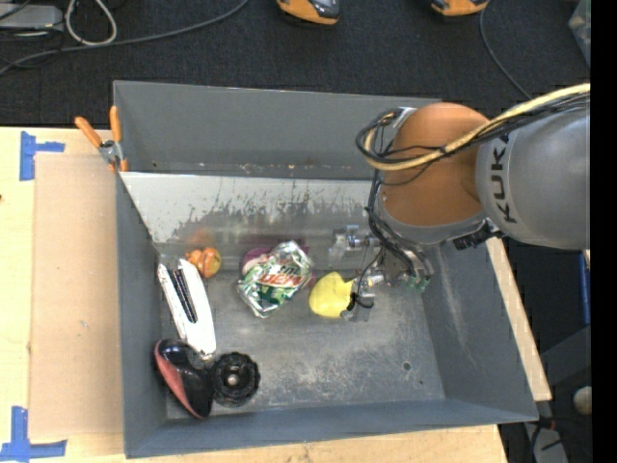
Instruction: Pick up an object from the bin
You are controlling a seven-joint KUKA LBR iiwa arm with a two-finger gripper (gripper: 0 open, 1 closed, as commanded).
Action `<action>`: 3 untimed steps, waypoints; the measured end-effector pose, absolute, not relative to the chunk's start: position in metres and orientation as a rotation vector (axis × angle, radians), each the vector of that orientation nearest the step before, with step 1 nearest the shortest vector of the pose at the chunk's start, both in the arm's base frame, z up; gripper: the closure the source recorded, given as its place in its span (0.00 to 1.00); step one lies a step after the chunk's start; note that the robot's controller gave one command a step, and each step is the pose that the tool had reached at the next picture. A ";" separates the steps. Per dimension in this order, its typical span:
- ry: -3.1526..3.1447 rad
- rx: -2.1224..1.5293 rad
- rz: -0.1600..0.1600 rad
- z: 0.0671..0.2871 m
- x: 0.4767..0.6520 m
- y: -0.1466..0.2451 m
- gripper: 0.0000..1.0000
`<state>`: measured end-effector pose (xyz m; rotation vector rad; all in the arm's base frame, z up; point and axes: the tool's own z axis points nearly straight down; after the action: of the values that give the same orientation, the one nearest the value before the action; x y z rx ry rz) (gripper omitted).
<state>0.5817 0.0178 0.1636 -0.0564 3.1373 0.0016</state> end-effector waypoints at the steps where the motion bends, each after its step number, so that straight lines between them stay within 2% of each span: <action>1: 3.106 -0.382 0.002 0.074 0.599 -0.019 0.00; 2: 3.110 -0.357 0.009 0.051 0.603 -0.034 0.00; 3: 3.073 -0.588 0.004 0.071 0.610 -0.032 0.00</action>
Offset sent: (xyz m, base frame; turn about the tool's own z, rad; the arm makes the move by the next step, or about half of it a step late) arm 0.0192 -0.0377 -0.0936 -0.1294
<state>0.6095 -0.0322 0.0710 -0.5885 3.0729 0.0037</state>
